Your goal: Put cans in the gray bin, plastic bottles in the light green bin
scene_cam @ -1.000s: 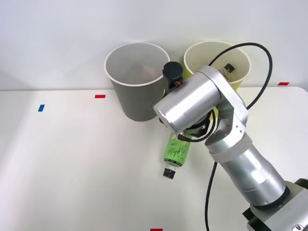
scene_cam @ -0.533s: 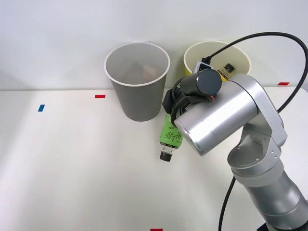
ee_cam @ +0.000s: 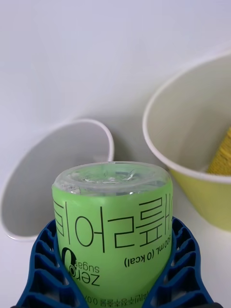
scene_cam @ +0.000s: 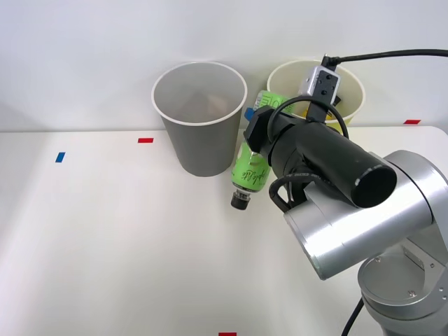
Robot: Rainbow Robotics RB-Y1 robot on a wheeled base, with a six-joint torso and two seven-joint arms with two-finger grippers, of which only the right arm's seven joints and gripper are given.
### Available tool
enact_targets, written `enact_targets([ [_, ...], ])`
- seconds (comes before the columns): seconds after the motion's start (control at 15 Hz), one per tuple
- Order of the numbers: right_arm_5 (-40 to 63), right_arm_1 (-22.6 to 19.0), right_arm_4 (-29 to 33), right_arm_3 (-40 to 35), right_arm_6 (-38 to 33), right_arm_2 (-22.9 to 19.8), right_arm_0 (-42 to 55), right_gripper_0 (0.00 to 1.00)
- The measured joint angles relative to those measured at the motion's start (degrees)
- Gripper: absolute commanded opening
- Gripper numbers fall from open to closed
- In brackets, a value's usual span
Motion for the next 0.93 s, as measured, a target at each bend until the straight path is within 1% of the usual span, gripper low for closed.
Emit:
enact_targets([
  [0.27,-16.19,0.72,3.66,-0.6,1.92,-1.91,1.94,0.0],
  [0.4,-21.37,1.02,4.59,-0.66,3.04,-3.1,2.15,0.0],
  [0.8,-28.11,0.86,4.37,-0.67,4.59,-5.77,1.72,0.0],
  [0.93,-28.33,0.83,0.99,-0.47,5.02,-8.7,-0.02,0.0],
])
